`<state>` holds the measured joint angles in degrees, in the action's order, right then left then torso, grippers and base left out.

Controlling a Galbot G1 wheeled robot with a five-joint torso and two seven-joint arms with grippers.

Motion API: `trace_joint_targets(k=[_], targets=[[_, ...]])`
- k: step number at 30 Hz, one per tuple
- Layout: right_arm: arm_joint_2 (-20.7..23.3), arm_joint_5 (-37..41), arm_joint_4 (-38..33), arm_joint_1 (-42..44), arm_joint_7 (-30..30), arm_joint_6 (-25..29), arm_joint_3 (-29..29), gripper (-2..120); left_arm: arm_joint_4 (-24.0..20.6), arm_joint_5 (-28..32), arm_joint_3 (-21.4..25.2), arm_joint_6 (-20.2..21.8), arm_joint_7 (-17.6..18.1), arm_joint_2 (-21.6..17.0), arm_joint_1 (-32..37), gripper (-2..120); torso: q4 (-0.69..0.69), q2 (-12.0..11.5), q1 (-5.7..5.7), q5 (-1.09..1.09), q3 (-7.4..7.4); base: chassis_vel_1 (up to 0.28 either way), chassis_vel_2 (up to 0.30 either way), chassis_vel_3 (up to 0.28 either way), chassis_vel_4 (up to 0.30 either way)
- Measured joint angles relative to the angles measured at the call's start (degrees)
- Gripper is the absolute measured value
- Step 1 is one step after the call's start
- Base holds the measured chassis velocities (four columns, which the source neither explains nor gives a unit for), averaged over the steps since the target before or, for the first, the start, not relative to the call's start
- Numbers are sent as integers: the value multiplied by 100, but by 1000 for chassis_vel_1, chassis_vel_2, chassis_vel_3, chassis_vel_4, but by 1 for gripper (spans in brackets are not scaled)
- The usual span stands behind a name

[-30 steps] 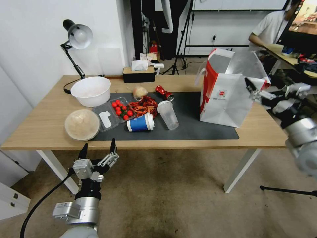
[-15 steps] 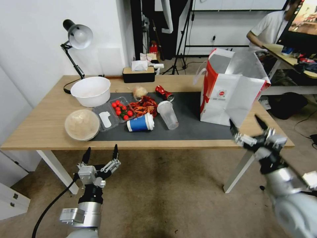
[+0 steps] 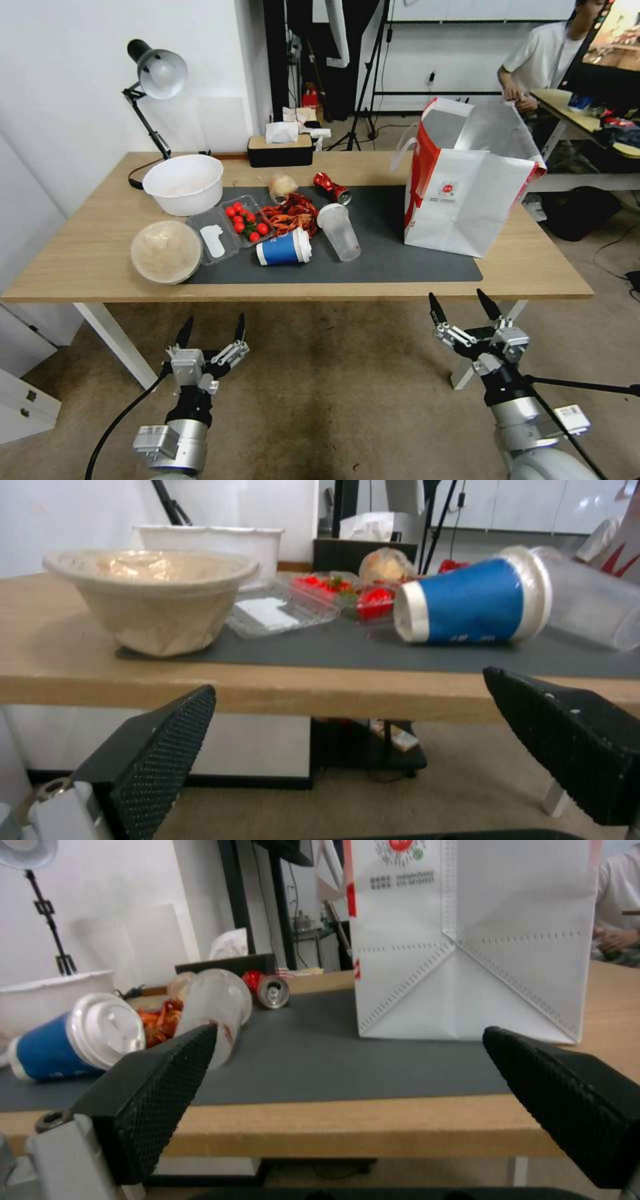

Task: Pick up the food delivery bag from the floor and place it on the table.

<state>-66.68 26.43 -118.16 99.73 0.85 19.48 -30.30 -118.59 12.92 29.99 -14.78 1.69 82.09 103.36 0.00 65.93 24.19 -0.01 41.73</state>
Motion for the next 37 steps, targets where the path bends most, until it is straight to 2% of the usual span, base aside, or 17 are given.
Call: trace_joint_targets(k=[10, 37], targets=[[-19, 51, 175, -138, -84, -34, 53, 100, 315, -118, 9, -58, 80, 3, -143, 100, 0, 0, 1, 1, 0, 0, 0, 0, 0], [-2, 87, 178, -152, -84, -57, 42, 100, 319, -125, 3, -62, 114, 0, -150, 100, 0, 0, 1, 1, 0, 0, 0, 0, 0]])
